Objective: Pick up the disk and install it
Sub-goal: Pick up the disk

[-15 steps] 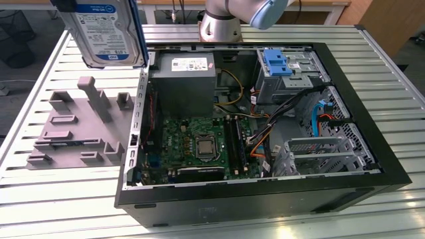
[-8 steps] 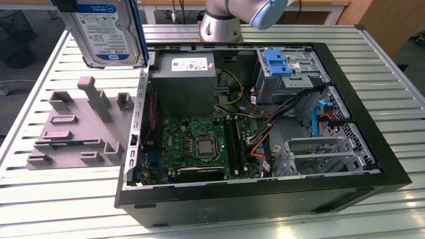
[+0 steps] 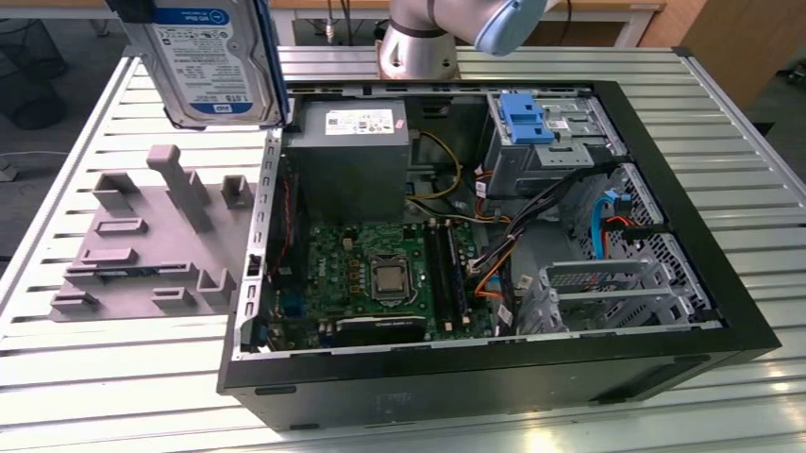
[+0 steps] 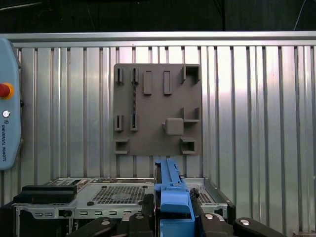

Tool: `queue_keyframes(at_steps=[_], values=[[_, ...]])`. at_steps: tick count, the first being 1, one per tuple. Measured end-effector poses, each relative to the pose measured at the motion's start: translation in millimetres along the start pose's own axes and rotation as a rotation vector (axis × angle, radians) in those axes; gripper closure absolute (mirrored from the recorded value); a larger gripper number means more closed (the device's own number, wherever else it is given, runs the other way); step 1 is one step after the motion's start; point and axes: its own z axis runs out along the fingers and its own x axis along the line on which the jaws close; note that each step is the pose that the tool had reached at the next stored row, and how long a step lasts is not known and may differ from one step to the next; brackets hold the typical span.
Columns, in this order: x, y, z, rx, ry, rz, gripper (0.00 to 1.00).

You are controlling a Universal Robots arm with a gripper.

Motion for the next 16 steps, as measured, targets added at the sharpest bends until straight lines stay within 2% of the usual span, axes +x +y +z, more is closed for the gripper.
queue_keyframes(at_steps=[4,9,16], values=[[1.9,-4.3,-0.1,0.0,0.0001,0.0,0.64],[8.1,-8.0,-0.2,0.0,0.0,0.0,0.64],[8.4,-23.0,-0.4,0.0,0.0,0.0,0.64]])
